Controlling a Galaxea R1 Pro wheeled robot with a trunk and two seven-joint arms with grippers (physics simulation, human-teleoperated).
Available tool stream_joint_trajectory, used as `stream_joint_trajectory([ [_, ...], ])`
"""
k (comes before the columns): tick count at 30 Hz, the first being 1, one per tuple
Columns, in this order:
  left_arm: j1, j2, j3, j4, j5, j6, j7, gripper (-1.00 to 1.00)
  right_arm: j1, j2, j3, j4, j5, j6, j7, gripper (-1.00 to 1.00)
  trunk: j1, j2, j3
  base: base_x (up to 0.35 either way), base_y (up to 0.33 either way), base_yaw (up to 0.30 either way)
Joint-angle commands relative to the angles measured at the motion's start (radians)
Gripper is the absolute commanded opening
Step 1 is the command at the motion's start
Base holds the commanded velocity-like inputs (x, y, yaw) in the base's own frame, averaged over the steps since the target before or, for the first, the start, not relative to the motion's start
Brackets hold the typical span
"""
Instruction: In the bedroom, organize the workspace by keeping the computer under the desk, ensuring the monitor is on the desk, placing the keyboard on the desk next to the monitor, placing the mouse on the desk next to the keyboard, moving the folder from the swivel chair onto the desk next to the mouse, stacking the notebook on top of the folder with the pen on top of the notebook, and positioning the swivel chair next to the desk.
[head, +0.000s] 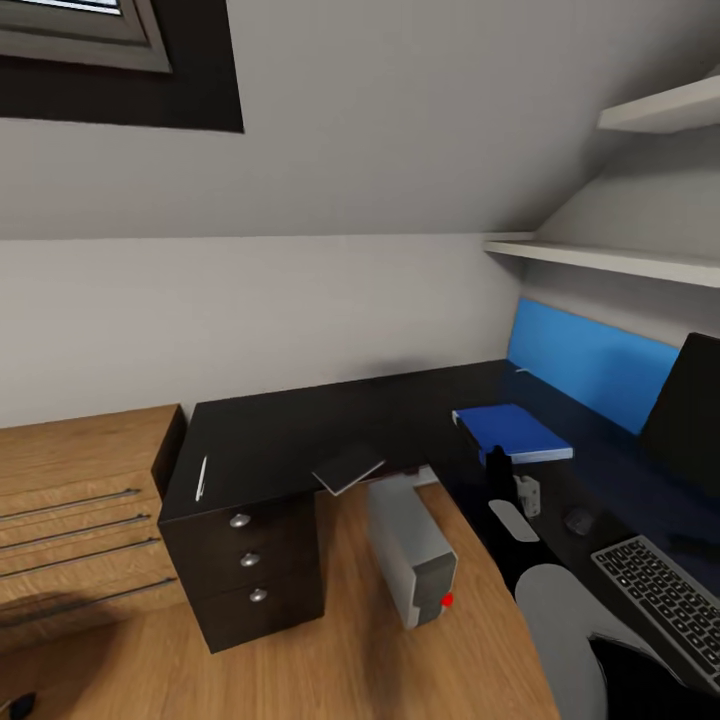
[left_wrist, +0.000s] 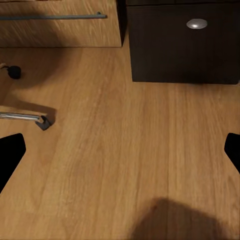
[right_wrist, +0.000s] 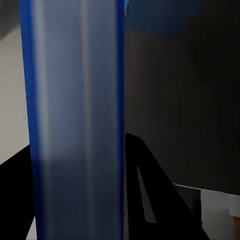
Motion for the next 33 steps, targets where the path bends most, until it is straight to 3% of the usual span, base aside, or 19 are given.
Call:
stream_joint_trajectory([
  [1, -0.001, 0.000, -0.007, 0.000, 0.006, -0.003, 0.003, 1.00, -0.001, 0.001, -0.002, 0.001, -0.011, -0.001, 0.008, -1.00, 0.000, -0.001, -0.001, 0.256, 0.000, 0.000],
  [16, -0.001, -0.001, -0.007, 0.000, 0.007, -0.006, 0.006, 1.00, 0.002, -0.004, -0.005, 0.022, -0.011, -0.005, 0.008, -1.00, 0.000, -0.001, -0.001, 0.248, 0.000, 0.000],
  [24, -0.001, -0.012, -0.004, -0.002, 0.012, -0.005, 0.011, 1.00, 0.002, -0.008, -0.011, 0.061, -0.010, -0.009, 0.005, -1.00, 0.031, -0.057, -0.026, 0.006, 0.000, 0.000],
  [26, -0.001, -0.013, -0.004, -0.002, 0.012, -0.004, 0.011, 1.00, 0.002, -0.008, -0.023, 0.071, -0.012, -0.009, 0.005, -1.00, 0.039, -0.071, -0.032, 0.000, 0.000, 0.000],
  [31, -0.001, -0.013, -0.003, -0.002, 0.011, -0.004, 0.011, 1.00, 0.002, -0.003, -0.121, 0.086, -0.039, -0.007, 0.009, -1.00, 0.058, -0.106, -0.048, 0.000, 0.000, 0.000],
  [33, -0.001, -0.013, -0.003, -0.002, 0.011, -0.004, 0.011, 1.00, 0.002, -0.003, -0.136, 0.086, -0.046, -0.007, 0.011, -1.00, 0.066, -0.120, -0.054, 0.000, 0.000, 0.000],
])
